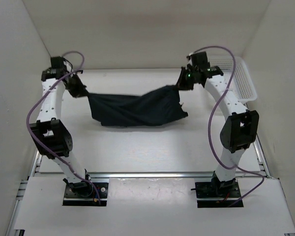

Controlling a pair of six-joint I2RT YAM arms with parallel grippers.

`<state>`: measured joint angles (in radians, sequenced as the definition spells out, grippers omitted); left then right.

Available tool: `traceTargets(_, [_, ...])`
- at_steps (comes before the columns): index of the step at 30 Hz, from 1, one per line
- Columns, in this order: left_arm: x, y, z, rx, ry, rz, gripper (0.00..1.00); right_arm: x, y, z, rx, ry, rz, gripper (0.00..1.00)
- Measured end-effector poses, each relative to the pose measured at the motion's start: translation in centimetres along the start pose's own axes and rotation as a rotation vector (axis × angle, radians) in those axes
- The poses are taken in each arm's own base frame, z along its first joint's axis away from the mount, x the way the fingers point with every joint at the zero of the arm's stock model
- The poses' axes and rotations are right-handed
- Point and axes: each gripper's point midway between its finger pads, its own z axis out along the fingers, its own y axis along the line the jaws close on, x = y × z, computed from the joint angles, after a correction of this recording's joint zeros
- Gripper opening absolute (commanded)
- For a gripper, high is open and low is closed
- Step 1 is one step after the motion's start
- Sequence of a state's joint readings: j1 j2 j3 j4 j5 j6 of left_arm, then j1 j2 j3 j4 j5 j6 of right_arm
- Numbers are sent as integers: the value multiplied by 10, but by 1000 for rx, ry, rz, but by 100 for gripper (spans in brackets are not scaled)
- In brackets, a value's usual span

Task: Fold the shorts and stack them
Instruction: Flatten the shorts out

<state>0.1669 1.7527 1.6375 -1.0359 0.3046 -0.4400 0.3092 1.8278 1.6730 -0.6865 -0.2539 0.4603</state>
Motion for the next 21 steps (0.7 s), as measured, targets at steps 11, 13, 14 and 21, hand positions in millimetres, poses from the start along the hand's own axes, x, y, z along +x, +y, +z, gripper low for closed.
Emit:
traceTargets(11, [-84, -102, -138, 255, -389, 117, 10, -124, 48, -143, -119, -424, -122, 0])
traceTargets(13, [-69, -100, -144, 262, -383, 118, 10, -109, 48, -159, -121, -450, -153, 0])
traceTargets(14, [-59, -96, -144, 263, -374, 116, 10, -96, 46, -166, -118, -452, -162, 0])
traceTargets(21, [79, -20, -89, 195, -140, 51, 83, 55, -42, -142, 55, -332, -92, 57])
